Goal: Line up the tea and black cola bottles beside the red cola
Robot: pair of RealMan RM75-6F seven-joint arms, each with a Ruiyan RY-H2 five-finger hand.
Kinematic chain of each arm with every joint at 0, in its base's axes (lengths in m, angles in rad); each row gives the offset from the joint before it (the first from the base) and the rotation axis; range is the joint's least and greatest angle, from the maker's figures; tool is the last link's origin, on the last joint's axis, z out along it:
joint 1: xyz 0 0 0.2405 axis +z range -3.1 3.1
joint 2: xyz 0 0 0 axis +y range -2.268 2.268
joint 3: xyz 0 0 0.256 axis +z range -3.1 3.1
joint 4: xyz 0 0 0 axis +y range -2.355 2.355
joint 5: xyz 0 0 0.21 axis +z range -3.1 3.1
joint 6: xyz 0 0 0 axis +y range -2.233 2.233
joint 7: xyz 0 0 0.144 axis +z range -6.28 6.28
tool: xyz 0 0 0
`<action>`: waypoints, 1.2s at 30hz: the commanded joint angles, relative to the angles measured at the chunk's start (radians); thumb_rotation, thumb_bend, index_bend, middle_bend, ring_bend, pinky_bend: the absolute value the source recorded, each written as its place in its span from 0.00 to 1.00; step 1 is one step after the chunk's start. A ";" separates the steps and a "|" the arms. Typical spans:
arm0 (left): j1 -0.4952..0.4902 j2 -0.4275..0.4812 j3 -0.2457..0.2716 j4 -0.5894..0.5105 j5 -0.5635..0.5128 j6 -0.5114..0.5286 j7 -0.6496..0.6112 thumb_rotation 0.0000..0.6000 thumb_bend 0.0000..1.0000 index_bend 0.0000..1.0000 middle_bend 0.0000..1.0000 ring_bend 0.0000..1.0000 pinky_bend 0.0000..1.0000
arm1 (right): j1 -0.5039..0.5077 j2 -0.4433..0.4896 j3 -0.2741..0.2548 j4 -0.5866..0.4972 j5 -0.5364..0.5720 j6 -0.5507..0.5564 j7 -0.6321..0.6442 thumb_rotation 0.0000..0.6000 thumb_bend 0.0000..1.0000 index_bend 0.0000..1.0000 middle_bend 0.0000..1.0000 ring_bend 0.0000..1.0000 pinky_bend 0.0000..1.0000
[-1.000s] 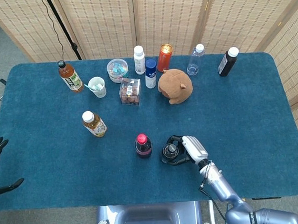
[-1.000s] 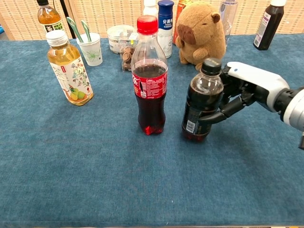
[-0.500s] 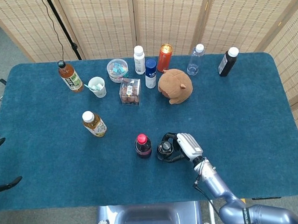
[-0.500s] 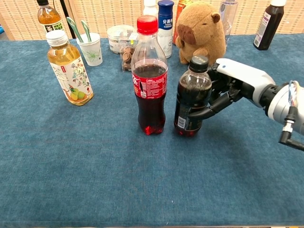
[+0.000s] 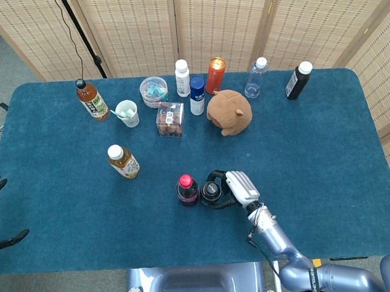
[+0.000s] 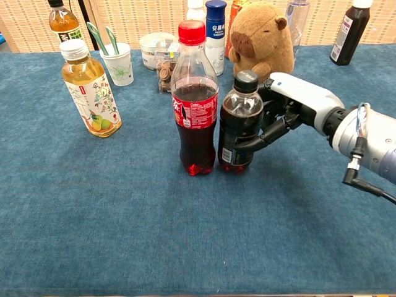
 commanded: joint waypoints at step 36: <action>0.002 0.008 0.005 0.000 0.014 0.006 -0.029 1.00 0.03 0.00 0.00 0.00 0.00 | 0.017 0.031 -0.031 0.005 -0.043 -0.001 -0.001 1.00 0.12 0.25 0.19 0.34 0.30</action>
